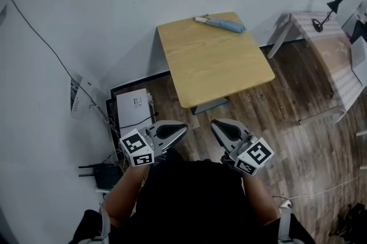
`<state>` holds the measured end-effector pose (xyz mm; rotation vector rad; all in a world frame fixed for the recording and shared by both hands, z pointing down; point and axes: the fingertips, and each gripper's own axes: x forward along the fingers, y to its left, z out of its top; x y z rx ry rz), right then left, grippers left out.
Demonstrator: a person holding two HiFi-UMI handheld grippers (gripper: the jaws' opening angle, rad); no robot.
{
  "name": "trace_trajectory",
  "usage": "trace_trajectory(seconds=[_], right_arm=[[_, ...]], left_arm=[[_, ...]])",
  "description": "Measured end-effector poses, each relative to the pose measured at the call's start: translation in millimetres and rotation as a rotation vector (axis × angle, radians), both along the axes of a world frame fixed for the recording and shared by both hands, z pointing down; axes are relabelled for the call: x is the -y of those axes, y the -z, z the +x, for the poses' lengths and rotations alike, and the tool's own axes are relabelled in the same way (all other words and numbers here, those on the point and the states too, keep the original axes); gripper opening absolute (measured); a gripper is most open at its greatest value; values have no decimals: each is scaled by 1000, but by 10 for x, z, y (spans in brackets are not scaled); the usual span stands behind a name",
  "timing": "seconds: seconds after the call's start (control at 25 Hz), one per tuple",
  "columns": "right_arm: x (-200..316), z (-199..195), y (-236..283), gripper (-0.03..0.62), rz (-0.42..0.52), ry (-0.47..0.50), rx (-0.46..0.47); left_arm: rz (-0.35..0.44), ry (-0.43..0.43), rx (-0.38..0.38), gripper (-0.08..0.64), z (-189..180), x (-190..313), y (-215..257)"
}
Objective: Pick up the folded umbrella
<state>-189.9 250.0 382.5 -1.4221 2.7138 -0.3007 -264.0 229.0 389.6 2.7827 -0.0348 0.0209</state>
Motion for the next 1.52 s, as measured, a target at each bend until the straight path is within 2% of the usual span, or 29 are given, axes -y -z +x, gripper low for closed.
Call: trace_trajectory(seconds=[0.2,0.4,0.72,0.92,1.12,1.36,1.52], right_arm=[[-244,251,-105,21,-11,-53,-62],[-359,536,-161,20,-24,-123,-50],[-301,754,-352,21,-75,-194,-25],[29,888,-362,20,-99,-237,-37],[477,859,-267,21,-119,-247,-47],[1164,837,-255,21,-148,-260,22],[1479,832,-198,21,-153,-291,-14]], left_arm=[[-29,-1,-19,9,208,-119,-13],[-12,-54,-2,9,506,-172,12],[-47,-136,25,9,758,-74,-88],[-37,-193,33,9,925,250,-146],[-30,-224,-2,9,994,662,-111],[-33,-235,-48,9,840,1288,10],[-42,-255,-60,9,775,1598,-26]])
